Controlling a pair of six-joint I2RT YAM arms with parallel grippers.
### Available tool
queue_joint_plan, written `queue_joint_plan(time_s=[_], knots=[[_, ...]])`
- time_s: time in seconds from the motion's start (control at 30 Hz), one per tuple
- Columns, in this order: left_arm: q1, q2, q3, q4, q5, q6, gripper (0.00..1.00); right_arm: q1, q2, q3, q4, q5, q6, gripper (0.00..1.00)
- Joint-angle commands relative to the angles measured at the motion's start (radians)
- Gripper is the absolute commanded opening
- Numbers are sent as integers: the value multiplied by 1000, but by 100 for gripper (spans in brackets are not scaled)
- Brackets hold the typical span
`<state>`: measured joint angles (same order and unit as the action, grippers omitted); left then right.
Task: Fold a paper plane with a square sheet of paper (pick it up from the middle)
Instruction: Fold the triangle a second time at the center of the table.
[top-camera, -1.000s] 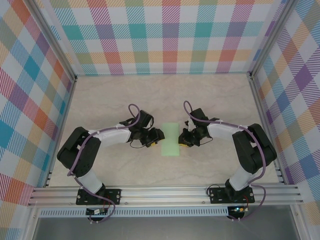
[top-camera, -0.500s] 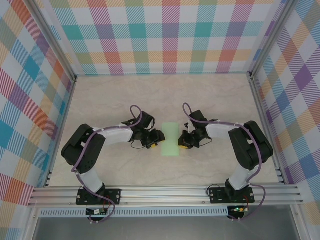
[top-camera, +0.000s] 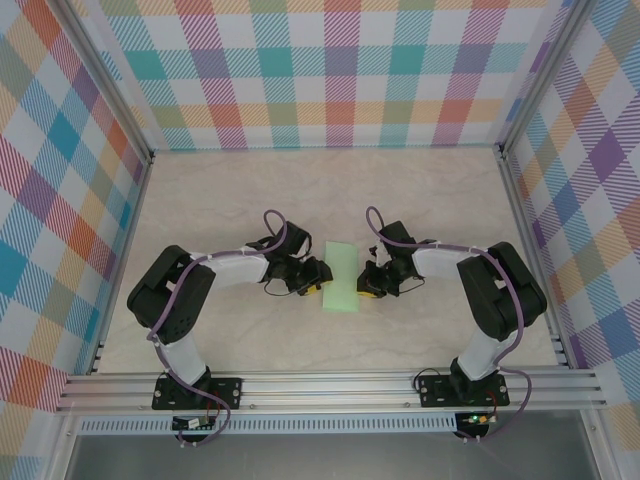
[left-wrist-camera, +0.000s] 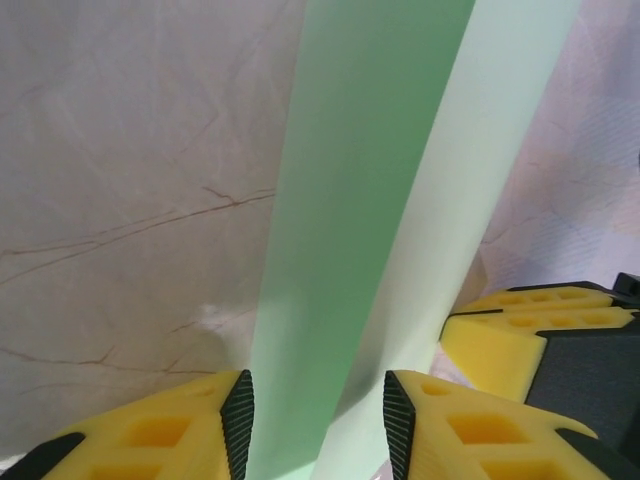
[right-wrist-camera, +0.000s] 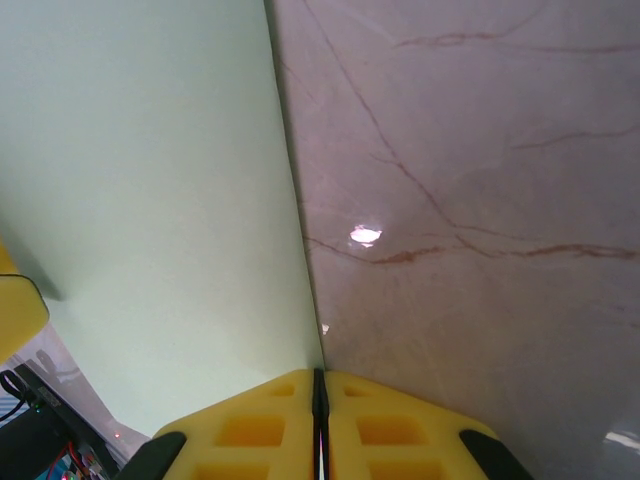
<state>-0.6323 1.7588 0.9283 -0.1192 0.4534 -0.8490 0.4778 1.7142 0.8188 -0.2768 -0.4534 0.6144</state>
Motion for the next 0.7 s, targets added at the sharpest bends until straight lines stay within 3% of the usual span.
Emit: queue_joint_plan(time_s=[0.0, 0.5, 0.6, 0.67], knots=[[-4, 23, 27, 26, 29, -1, 39, 5, 38, -34, -12, 35, 0, 10], [-3, 40, 27, 130, 56, -41, 26, 6, 28, -23, -3, 25, 4, 12], [1, 40, 32, 139, 61, -47, 23, 7, -13, -13, -2, 23, 0, 16], [3, 38, 34, 139, 62, -48, 21, 10, -60, -22, 4, 32, 0, 24]])
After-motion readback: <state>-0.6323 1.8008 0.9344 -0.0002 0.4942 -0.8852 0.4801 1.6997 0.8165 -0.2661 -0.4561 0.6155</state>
